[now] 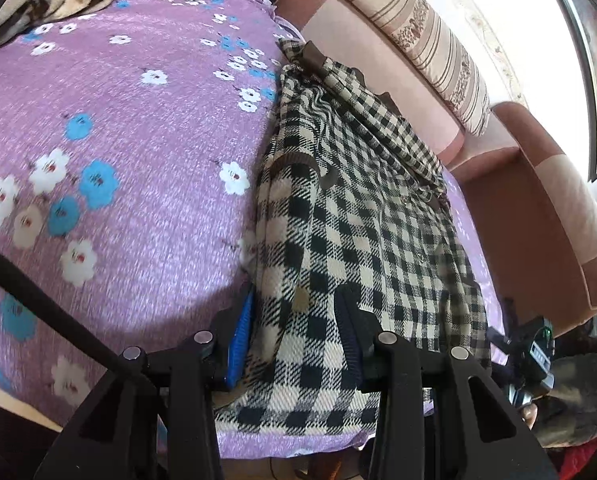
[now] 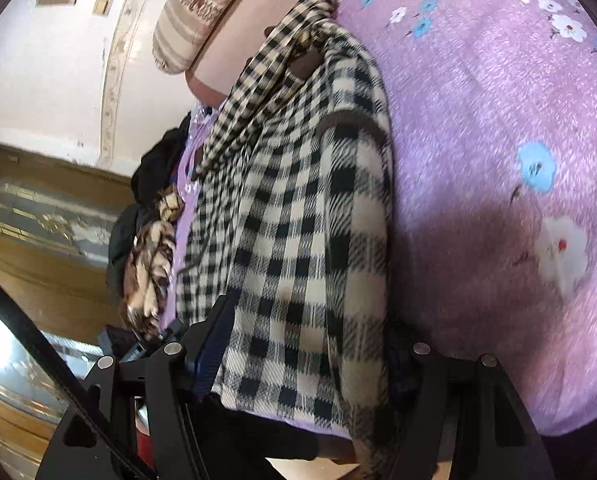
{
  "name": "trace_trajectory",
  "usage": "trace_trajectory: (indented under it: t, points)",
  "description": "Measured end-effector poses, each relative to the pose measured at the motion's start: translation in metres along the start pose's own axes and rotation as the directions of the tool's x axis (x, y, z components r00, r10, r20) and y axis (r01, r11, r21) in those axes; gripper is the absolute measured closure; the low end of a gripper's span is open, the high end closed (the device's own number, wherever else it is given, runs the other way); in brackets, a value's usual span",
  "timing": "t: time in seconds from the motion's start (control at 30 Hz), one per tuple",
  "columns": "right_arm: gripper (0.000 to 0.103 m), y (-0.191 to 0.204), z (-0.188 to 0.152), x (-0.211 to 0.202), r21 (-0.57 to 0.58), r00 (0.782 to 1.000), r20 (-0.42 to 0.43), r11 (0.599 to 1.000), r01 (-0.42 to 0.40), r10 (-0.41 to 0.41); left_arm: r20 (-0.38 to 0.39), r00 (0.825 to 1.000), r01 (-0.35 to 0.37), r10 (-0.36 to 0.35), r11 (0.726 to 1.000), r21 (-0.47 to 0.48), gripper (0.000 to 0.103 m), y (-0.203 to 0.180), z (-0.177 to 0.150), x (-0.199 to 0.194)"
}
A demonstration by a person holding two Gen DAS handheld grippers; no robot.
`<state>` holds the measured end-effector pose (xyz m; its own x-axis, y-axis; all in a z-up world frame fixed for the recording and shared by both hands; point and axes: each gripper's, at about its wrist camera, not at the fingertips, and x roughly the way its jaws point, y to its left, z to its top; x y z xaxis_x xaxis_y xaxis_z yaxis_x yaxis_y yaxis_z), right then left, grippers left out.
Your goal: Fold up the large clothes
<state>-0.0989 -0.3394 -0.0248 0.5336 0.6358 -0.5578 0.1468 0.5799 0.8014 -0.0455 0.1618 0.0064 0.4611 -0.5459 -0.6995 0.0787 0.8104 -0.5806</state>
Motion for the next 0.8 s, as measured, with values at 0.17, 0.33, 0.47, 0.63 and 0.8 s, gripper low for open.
trace_trajectory:
  t: [0.17,0.33,0.47,0.63,0.8]
  points:
    - [0.048,0.007,-0.019,0.005,-0.032,0.999,0.012,0.998,0.053,-0.053,0.033,0.999,-0.04,0.04,0.999,-0.008,0.064,-0.003,-0.007,-0.003]
    - [0.091,0.016,-0.022,0.008,-0.091,0.982,0.03,0.978,0.188,-0.186,0.014,0.966,-0.257,0.257,0.959,0.119,0.097,-0.033,-0.006,0.005]
    - [0.096,0.01,-0.02,-0.008,-0.061,0.986,0.048,0.985,0.163,-0.16,0.041,0.971,-0.24,0.237,0.965,0.108,0.097,-0.036,-0.003,-0.011]
    - [0.098,0.009,-0.022,-0.033,-0.046,0.994,0.061,0.994,0.097,-0.094,0.066,0.975,-0.22,0.214,0.97,0.104,0.097,-0.038,-0.006,-0.033]
    - [0.098,0.019,-0.038,-0.05,-0.096,0.997,0.036,0.992,0.077,-0.074,0.05,0.978,-0.206,0.201,0.972,0.116,0.097,-0.04,-0.017,-0.043]
